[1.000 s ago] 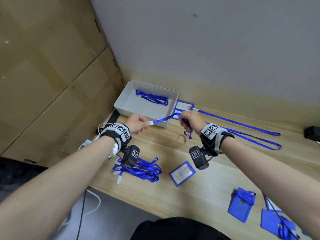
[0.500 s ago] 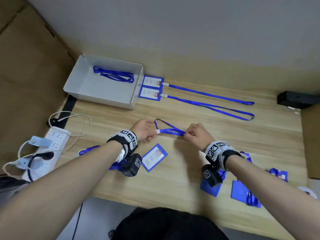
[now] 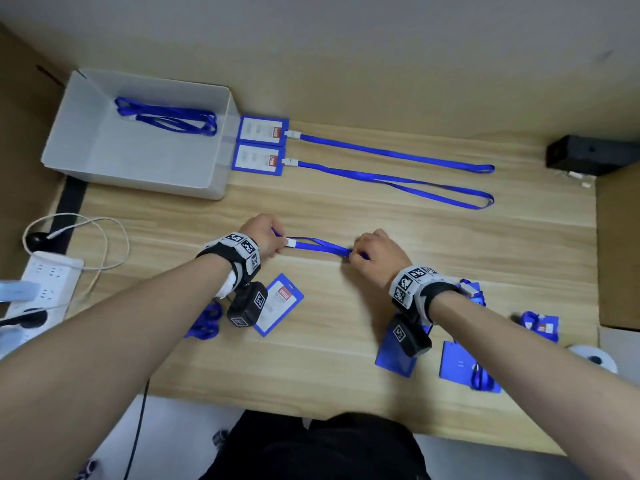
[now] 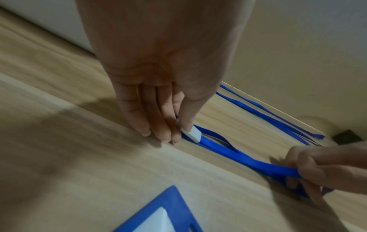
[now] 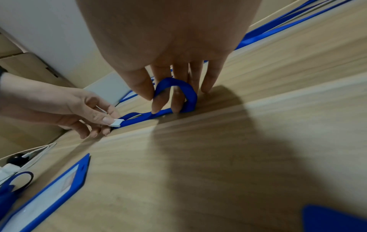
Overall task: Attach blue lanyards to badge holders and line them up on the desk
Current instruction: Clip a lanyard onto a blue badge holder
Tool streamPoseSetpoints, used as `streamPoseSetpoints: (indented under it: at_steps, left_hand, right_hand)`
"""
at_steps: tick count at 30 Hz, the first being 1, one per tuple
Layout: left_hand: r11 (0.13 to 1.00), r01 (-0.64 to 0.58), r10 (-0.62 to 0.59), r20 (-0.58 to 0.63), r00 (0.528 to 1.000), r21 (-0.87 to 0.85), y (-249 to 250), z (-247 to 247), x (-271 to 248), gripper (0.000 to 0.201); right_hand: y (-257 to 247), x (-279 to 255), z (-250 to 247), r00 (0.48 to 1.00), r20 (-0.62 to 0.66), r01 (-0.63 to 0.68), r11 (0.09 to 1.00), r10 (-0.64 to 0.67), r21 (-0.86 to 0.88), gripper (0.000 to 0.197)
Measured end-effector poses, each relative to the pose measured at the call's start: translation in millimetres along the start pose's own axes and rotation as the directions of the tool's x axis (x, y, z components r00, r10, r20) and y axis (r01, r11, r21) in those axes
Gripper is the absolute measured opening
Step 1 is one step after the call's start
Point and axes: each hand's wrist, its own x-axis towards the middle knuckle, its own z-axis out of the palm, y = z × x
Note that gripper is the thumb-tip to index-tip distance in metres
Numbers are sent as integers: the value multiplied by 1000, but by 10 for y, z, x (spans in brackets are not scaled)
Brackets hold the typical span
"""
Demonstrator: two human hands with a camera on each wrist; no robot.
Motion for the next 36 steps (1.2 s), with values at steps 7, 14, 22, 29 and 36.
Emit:
streamPoseSetpoints:
  at_steps: [7,14,22,29,36]
  left_hand:
    - [988,-43,37,44,998,149,-236,-197,-36,20]
    - [915,-297,266,147,953,275,-479,-824,-147,14]
    - [862,-407,425,10,905,301,-537,-2109,-272,14]
    - [922,-306,338,-109,935,236,-874,-2909,-34,14]
    - [984,-165,178,-287,941,70,-1237,-3279,518,10]
  right_hand:
    - [-23,38,81,979,-59,-184,972,194,144,18]
    - [-522,-114,136,873,-198,-319,829,446,460,12]
    - [-1496,242,-196,879,-240,-288,860,412,422,14]
    - [-2237,936,-566,900,-264,-259,913,346,314,16]
    - [-2740,1755,-875,932,-235,-230,952,275,203,14]
